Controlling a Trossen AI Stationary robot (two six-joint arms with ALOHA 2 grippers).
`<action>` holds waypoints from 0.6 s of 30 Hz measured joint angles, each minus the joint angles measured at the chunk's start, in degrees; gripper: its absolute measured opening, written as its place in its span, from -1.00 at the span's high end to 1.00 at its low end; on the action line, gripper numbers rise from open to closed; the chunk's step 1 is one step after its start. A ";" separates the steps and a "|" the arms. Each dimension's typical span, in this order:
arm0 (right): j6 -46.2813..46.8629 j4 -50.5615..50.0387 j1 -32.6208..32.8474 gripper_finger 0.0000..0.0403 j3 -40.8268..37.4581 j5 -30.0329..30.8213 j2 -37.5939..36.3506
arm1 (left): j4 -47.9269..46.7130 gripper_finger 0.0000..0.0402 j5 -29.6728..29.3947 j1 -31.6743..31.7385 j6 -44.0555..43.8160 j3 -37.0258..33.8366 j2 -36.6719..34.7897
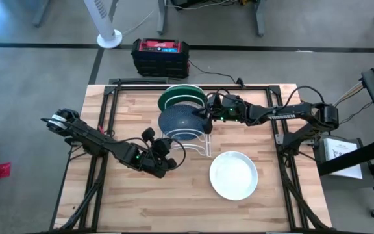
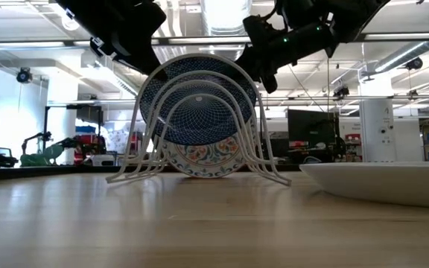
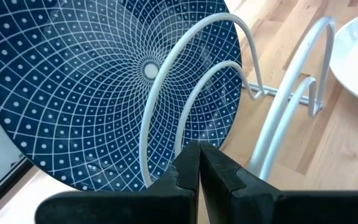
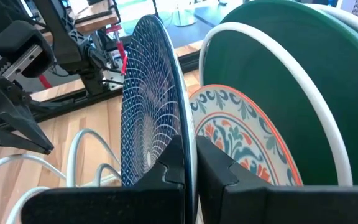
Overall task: Sort dishes
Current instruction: Remove the blue patterned plate from the dish rack
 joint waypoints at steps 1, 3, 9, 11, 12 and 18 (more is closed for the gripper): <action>-0.02 0.05 0.00 0.98 -0.02 -0.02 -0.06 | 0.02 1.00 -0.04 0.00 0.00 0.01 -0.01; -0.23 -0.05 0.00 0.98 -0.10 -0.02 -0.47 | 0.00 1.00 -0.04 0.00 0.00 0.00 -0.02; -0.64 -0.08 -0.04 0.99 -0.13 -0.08 -2.36 | -0.02 1.00 -0.09 0.00 0.00 0.03 -0.05; -0.76 -0.19 -0.04 0.99 -0.13 -0.05 -3.04 | -0.23 1.00 -0.12 0.00 0.03 0.26 -0.07; -0.81 -0.43 -0.04 0.99 -0.13 -0.04 -3.37 | -0.26 1.00 -0.11 0.00 0.15 0.48 -0.07; -1.39 -1.37 -0.04 0.99 -0.13 0.23 -6.04 | -0.33 1.00 -0.23 0.00 1.75 1.68 -0.07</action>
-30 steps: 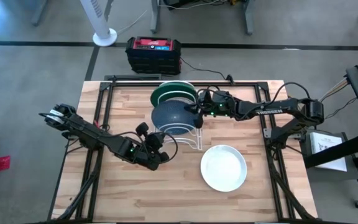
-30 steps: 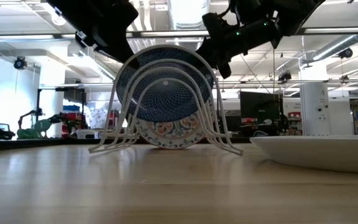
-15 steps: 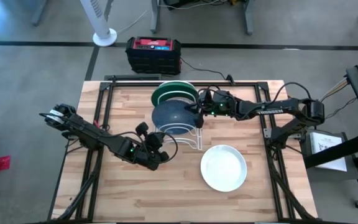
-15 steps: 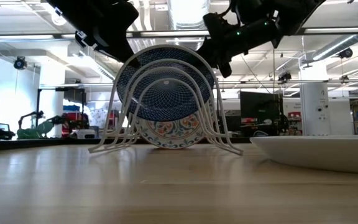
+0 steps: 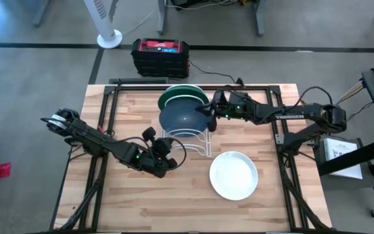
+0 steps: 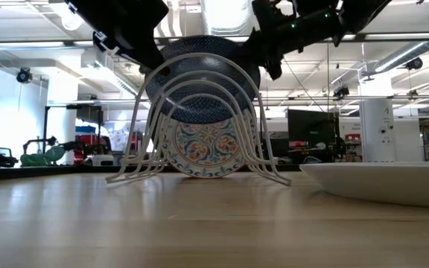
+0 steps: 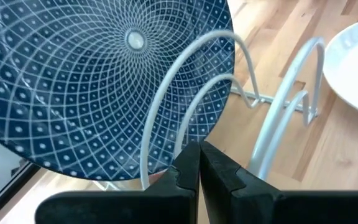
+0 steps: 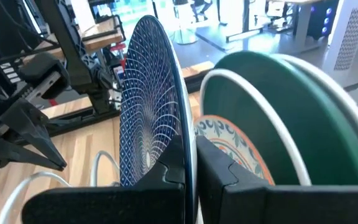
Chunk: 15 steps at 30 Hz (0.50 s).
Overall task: Sort dishes
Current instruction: Remove the blue patterned plate from the dish rack
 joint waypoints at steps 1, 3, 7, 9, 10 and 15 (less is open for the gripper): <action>-0.09 -0.31 0.01 0.99 0.00 0.32 -0.59 | -0.04 1.00 -0.05 0.00 0.02 0.25 -0.02; -0.77 -0.95 0.04 0.99 0.00 0.95 -1.84 | -0.21 1.00 -0.63 0.00 0.04 0.42 -0.02; -1.25 -2.97 -0.11 0.99 0.00 1.37 -4.34 | -1.15 1.00 -1.32 0.00 0.05 1.13 -0.04; -1.77 -4.54 -0.09 0.99 0.00 2.70 -5.55 | -1.38 1.00 -1.32 0.00 0.06 1.16 -0.04; -2.19 -5.27 -0.07 0.99 0.00 3.21 -6.05 | -1.55 1.00 -1.36 0.00 0.06 1.18 -0.04; -2.89 -7.52 -0.15 0.99 0.00 5.15 -8.89 | -1.49 1.00 -2.77 -0.15 0.08 1.23 -0.04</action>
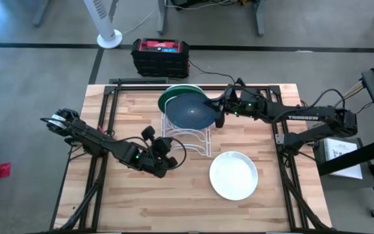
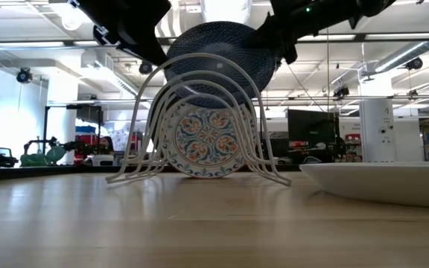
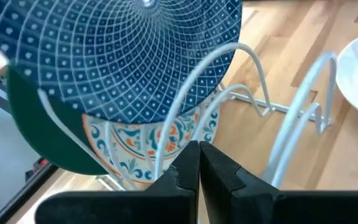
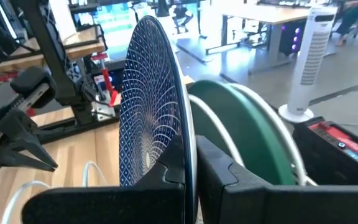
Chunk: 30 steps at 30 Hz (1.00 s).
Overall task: Sort dishes
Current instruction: Remove the blue patterned plate from the dish rack
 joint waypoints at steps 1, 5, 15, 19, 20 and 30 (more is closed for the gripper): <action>-0.15 -0.49 0.02 0.99 0.00 0.53 -0.57 | 0.01 1.00 -0.68 -0.02 0.03 0.00 0.00; -0.50 -3.64 0.02 0.99 0.00 1.15 -2.29 | 0.20 1.00 -1.71 -0.22 1.03 0.01 -0.19; 0.29 -10.63 -0.37 0.99 0.00 2.16 -8.91 | 0.35 1.00 -7.63 -0.72 3.21 0.02 -1.10; 1.06 -14.93 -0.75 0.99 0.00 2.00 -11.74 | 0.35 1.00 -9.48 -0.73 4.26 0.02 -1.26; 1.18 -15.88 -0.92 0.99 0.00 2.03 -12.40 | 0.42 1.00 -9.86 -0.72 4.47 0.02 -1.27; 1.87 -19.61 -0.96 0.99 0.00 1.99 -15.16 | 0.53 1.00 -11.73 -0.76 4.68 0.02 -2.05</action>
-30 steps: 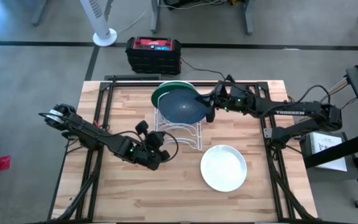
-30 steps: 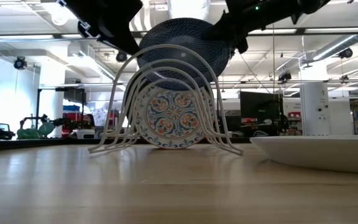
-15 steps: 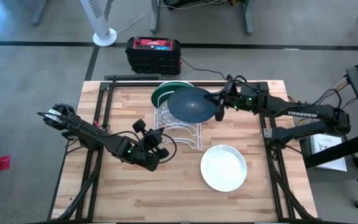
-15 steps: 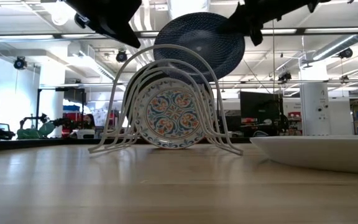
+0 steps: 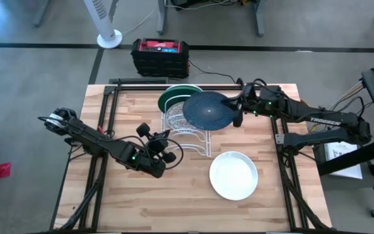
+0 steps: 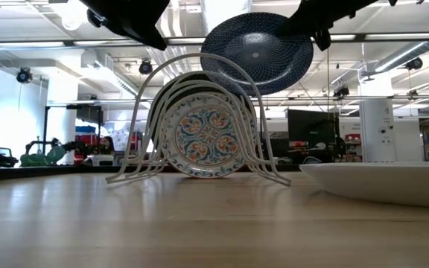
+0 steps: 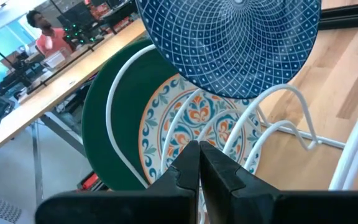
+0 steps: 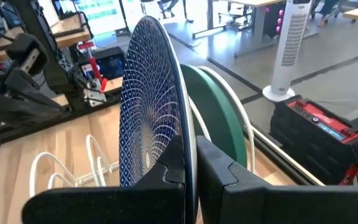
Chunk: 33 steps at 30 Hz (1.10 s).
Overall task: Sort dishes
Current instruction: Remove the blue patterned plate from the dish rack
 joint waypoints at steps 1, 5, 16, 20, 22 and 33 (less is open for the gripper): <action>-0.01 0.00 0.00 0.99 0.00 0.00 0.01 | 0.00 1.00 0.00 0.00 0.00 0.00 -0.04; -0.12 0.06 0.00 0.99 -0.02 0.00 -0.16 | 0.02 1.00 -0.42 -0.07 0.00 0.00 -0.07; 0.73 -6.77 -0.01 0.99 -0.07 0.17 -7.20 | 0.04 1.00 -4.43 -0.48 0.69 0.00 -0.85; 2.03 -12.80 0.03 0.99 -0.07 3.10 -10.00 | 0.06 1.00 -5.28 -0.48 1.30 0.00 -1.61; 3.03 -15.88 -0.02 0.99 -0.08 4.85 -11.21 | 0.17 1.00 -6.26 -0.48 1.89 0.00 -2.18; 10.14 -31.96 0.02 0.99 -0.09 9.22 -15.74 | 0.66 1.00 -8.21 -0.50 4.50 0.00 -5.16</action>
